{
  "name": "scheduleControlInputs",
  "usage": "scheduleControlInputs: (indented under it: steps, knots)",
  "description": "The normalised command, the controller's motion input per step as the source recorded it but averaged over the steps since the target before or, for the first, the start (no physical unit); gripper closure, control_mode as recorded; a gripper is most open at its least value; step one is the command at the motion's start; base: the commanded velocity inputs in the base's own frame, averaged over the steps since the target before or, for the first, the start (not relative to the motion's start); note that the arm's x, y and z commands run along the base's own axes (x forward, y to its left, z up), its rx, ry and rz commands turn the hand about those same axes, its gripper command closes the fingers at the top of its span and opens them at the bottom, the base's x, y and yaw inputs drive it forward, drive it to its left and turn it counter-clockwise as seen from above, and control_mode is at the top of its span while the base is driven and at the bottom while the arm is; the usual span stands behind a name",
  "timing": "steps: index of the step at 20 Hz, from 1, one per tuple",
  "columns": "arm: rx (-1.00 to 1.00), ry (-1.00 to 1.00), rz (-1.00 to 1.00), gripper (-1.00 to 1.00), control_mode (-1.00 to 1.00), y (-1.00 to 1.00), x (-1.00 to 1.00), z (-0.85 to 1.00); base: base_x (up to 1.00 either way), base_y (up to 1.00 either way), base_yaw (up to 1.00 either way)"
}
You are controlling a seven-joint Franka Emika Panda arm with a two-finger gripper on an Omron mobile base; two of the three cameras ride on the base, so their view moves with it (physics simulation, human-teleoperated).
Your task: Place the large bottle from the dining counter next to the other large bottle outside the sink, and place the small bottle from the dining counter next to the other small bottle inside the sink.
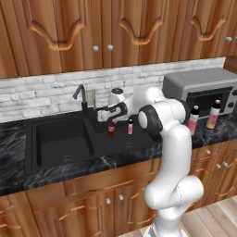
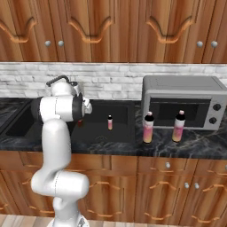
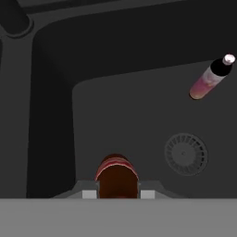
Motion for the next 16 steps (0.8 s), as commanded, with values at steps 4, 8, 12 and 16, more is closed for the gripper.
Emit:
scheduleControlInputs:
  steps: [4, 8, 12, 16]
  knots:
    - [-0.03, 0.0, 0.0, 1.0, -1.0, 0.01, 0.17, -0.51, 0.0, 0.0, 0.0]
    - [-0.02, 0.0, 0.0, 1.0, -1.0, 0.0, 0.14, -0.48, 0.0, 0.0, 0.0]
    - [-0.01, 0.0, 0.0, 1.0, -1.0, 0.0, 0.22, -0.44, 0.0, 0.0, 0.0]
    - [0.0, 0.0, 0.0, 1.0, -1.0, 0.0, 0.22, -0.3, 0.0, 0.0, 0.0]
